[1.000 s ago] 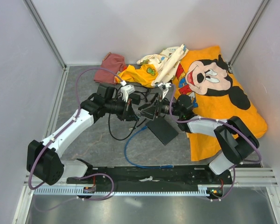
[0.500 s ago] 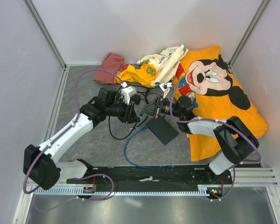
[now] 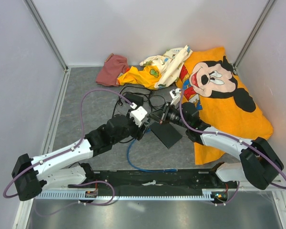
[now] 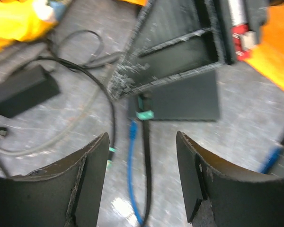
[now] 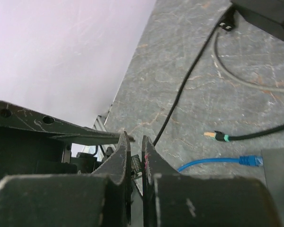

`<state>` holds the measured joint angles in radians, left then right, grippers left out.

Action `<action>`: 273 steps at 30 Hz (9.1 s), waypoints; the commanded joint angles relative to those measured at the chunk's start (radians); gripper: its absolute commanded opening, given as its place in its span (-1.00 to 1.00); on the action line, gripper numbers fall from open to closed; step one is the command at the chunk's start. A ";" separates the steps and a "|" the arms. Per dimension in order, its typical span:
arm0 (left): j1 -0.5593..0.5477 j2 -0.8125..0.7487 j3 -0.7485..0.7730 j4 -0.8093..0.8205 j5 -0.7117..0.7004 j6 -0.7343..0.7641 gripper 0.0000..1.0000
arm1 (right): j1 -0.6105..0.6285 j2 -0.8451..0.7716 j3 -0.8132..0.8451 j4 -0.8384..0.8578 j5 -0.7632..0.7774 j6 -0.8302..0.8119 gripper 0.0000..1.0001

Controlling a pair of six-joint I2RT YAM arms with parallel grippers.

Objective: Insert the plug into the switch port

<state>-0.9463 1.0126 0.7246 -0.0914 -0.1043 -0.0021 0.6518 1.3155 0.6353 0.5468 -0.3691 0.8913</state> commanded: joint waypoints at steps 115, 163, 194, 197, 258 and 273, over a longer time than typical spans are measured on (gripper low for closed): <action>0.044 0.684 0.205 -0.090 0.005 -0.282 -0.97 | -0.213 0.286 0.009 -0.145 0.042 -0.485 0.85; 0.046 0.661 0.153 0.252 -0.095 -0.331 -0.97 | -0.169 0.438 0.023 -0.219 -0.330 -0.344 0.75; 0.046 0.727 0.184 0.423 -0.006 -0.257 -0.64 | -0.136 0.297 -0.059 -0.332 -0.029 -0.351 0.81; 0.046 0.709 0.142 0.389 0.008 -0.248 -0.31 | -0.175 0.283 -0.022 -0.390 0.076 -0.390 0.83; 0.391 0.281 0.240 -0.183 0.099 -0.210 0.63 | 0.120 0.361 0.340 -0.736 0.820 -0.650 0.96; 0.340 0.782 0.564 -0.194 0.304 0.293 0.26 | -0.035 0.142 0.172 -0.526 0.516 -0.638 0.96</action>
<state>-0.5919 1.7210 1.1896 -0.2756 0.1276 0.1123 0.6338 1.5131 0.8482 -0.0616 0.2153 0.2398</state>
